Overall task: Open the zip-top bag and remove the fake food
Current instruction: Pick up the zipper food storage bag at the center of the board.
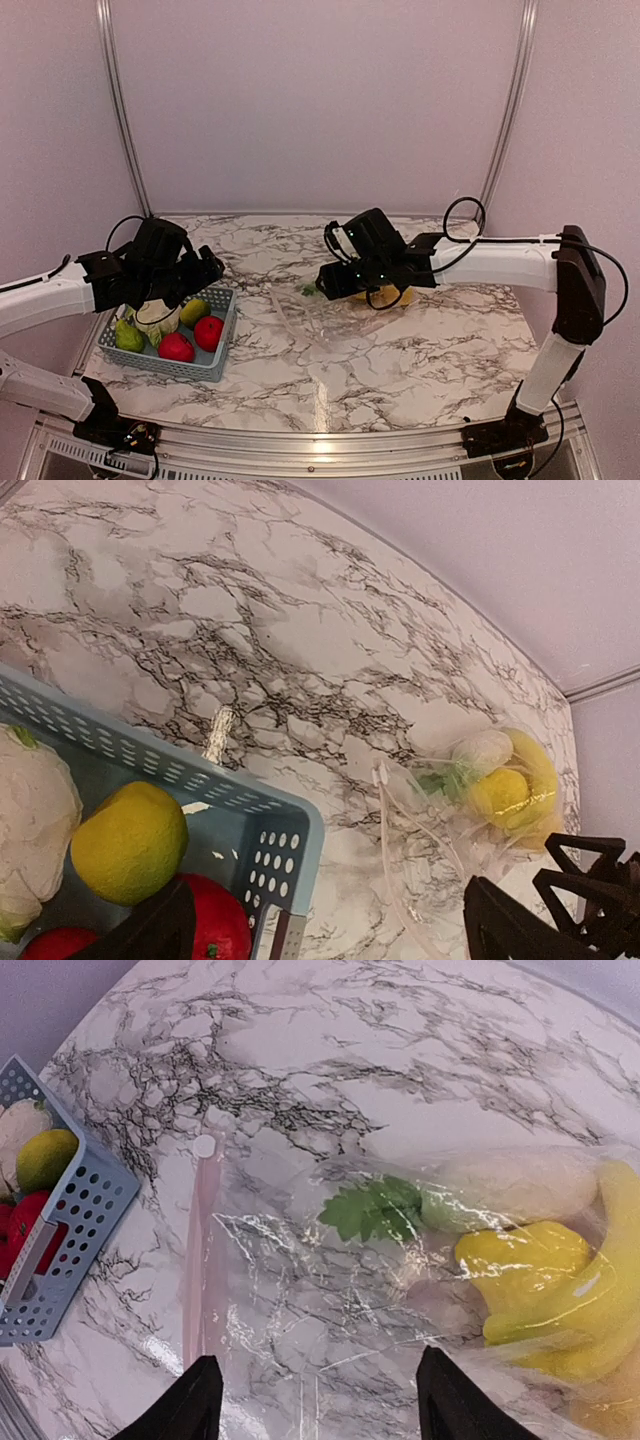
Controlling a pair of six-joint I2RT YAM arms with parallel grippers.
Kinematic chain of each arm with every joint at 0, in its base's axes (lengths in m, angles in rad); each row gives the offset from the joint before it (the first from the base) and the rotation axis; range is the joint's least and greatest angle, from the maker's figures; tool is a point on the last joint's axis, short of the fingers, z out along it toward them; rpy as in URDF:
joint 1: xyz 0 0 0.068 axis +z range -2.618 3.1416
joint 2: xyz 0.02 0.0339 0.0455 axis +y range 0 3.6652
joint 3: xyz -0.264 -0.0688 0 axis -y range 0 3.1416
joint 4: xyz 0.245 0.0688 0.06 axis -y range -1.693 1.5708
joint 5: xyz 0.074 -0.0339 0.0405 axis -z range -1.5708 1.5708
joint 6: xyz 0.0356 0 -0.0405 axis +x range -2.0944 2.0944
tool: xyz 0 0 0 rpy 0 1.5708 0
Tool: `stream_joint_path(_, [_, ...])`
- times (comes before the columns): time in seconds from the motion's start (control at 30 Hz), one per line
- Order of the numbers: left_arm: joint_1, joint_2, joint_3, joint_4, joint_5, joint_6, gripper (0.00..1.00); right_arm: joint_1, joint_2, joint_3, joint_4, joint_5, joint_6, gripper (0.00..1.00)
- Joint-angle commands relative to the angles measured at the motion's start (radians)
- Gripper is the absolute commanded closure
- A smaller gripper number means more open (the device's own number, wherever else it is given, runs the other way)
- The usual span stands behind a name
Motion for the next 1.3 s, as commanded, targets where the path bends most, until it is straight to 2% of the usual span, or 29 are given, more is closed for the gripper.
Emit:
stream_joint_path(0.0, [-0.023,0.031,0.03,0.107,0.07,0.021,0.05,0.052,0.079,0.097,-0.065,0.037,-0.024,0.4])
stream_joint_path(0.13, [-0.022,0.024,0.015,0.128,0.072,0.013,0.06,0.082,0.135,0.154,-0.096,0.045,-0.028,0.48])
stream_joint_path(0.3, [-0.022,0.017,0.001,0.151,0.095,0.007,0.07,0.109,0.188,0.195,-0.124,0.057,-0.03,0.53])
stream_joint_path(0.57, [-0.022,0.026,-0.022,0.199,0.138,0.008,0.08,0.13,0.231,0.231,-0.153,0.09,-0.026,0.54])
stream_joint_path(0.9, [-0.022,0.03,-0.041,0.229,0.166,0.009,0.08,0.17,0.252,0.283,-0.195,0.145,-0.022,0.49])
stream_joint_path(1.27, [-0.026,0.057,-0.045,0.269,0.226,0.013,0.09,0.17,0.299,0.3,-0.209,0.203,-0.016,0.59])
